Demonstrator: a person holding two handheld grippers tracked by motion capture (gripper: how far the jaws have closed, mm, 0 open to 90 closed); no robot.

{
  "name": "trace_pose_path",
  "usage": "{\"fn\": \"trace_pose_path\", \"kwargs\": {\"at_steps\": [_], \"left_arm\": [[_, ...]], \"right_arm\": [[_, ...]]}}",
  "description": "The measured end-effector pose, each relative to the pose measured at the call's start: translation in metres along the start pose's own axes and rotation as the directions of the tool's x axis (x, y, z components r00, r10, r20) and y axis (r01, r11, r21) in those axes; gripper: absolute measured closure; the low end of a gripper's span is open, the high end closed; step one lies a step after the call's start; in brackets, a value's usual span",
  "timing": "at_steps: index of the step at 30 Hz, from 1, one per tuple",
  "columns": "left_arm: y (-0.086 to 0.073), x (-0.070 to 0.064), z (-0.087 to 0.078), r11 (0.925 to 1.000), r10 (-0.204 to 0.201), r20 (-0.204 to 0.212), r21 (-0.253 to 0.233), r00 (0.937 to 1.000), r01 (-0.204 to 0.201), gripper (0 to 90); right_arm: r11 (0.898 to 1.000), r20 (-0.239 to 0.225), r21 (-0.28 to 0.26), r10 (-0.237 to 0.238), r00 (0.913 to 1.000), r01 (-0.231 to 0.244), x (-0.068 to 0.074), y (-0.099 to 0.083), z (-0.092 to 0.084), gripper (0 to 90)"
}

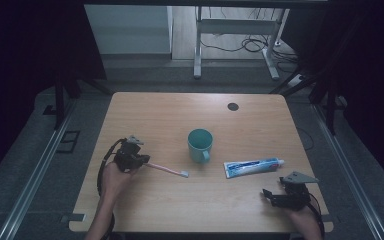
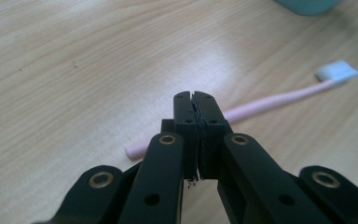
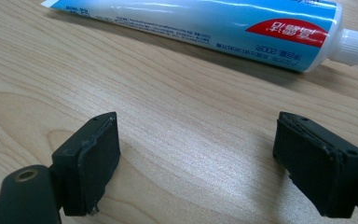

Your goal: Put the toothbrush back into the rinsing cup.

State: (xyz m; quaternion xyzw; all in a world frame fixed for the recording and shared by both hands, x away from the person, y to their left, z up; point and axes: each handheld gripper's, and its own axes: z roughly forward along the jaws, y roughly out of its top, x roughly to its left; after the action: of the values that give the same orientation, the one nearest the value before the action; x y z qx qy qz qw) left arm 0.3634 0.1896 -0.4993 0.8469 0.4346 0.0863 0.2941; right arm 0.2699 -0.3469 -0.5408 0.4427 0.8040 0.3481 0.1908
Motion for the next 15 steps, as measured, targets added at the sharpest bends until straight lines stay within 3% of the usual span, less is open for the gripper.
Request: {"fn": "trace_pose_path", "kwargs": {"at_steps": [7, 15], "left_arm": [[0.006, 0.009, 0.012, 0.9995, -0.011, -0.01, 0.03, 0.9999, 0.012, 88.4], [0.0, 0.011, 0.018, 0.9983, -0.016, -0.015, 0.055, 0.9998, 0.016, 88.4]], "right_arm": [[1.0, 0.0, 0.0, -0.001, 1.0, 0.001, 0.0, 0.0, 0.0, 14.2], [1.0, 0.0, -0.001, -0.001, 1.0, 0.001, 0.0, 0.0, 0.0, 14.3]]}}
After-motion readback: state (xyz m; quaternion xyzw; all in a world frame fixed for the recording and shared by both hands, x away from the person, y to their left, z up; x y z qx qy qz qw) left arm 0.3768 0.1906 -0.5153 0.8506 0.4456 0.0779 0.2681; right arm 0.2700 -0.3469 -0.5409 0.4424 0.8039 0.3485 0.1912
